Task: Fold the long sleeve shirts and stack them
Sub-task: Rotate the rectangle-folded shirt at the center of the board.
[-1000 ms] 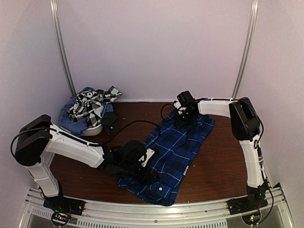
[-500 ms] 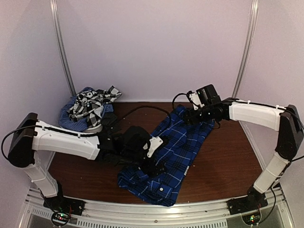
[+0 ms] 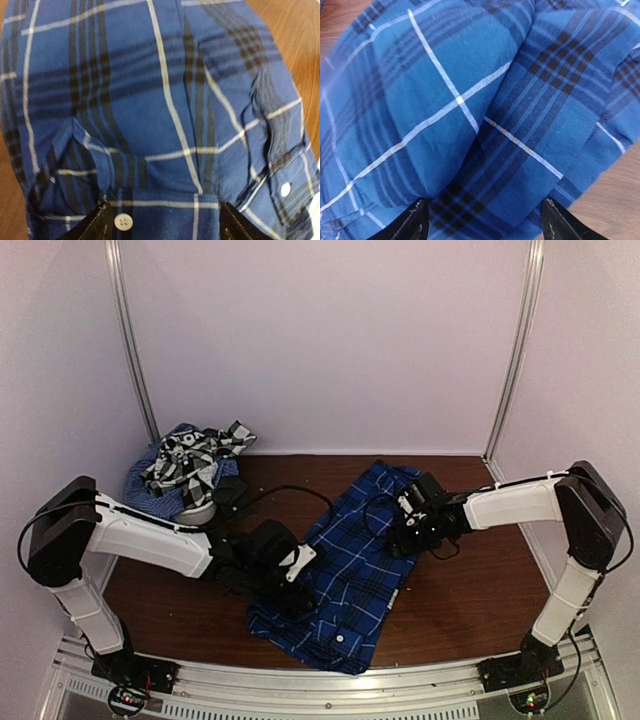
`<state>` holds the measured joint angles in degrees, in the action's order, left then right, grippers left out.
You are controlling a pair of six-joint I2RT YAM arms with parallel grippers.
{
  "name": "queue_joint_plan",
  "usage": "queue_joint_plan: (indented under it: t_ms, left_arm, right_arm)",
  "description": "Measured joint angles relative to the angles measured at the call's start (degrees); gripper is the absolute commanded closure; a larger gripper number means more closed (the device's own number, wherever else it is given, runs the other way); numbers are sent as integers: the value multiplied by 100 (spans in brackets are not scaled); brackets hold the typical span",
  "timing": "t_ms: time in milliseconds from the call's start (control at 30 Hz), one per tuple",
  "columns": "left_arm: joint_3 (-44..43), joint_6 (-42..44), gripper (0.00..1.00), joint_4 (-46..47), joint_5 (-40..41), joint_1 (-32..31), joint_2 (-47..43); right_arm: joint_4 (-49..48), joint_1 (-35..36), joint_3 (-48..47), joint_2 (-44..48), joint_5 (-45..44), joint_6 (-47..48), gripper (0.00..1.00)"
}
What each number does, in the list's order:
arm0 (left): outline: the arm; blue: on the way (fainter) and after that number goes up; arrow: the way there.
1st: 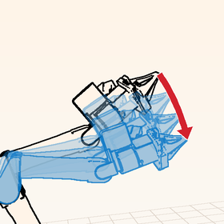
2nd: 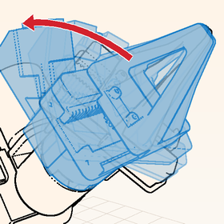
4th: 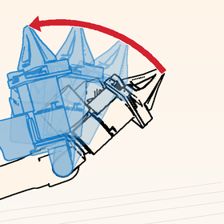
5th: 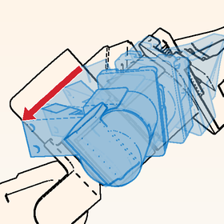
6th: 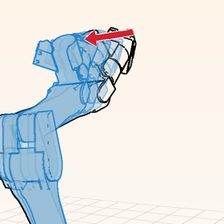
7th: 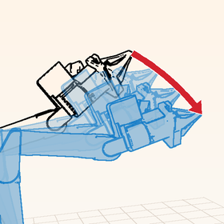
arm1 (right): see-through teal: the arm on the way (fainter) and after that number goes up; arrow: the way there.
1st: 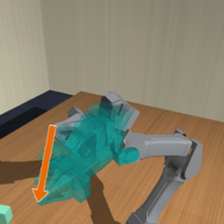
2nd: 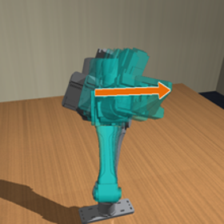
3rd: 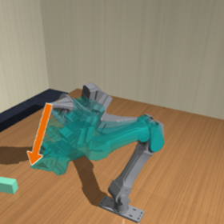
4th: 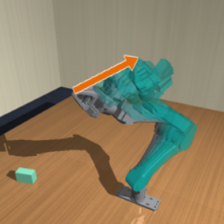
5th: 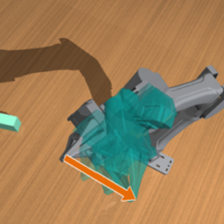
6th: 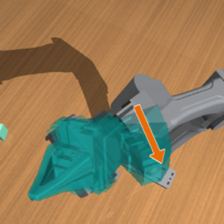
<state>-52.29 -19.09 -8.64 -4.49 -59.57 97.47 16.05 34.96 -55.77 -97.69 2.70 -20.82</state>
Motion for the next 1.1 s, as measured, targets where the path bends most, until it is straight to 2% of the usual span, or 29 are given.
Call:
queue_joint_plan:
  t_ms: [167,467,667,867,1000,1100]
  left_arm:
    - [387,-105,38,256,-225,-4,20]
    - [162,-225,40,828,-625,-463,444]
    - [-756,-249,31,955,-831,-789,1224]
    - [-1565,-127,18,579,-396,-815,1674]
    - [-1655,94,11,334,111,-815,1589]
    - [-1449,282,9,295,367,-813,1196]
  right_arm:
    - [-39,-72,-245,-562,-63,-13,22]
    - [-28,-461,-1095,-1274,-214,361,22]
    - [116,-719,-1934,-1878,-278,780,22]
    - [452,-896,-2667,-2256,-304,1078,20]
    - [605,-933,-2614,-2006,-332,1156,19]
    - [634,-933,-2096,-1259,-315,1139,19]
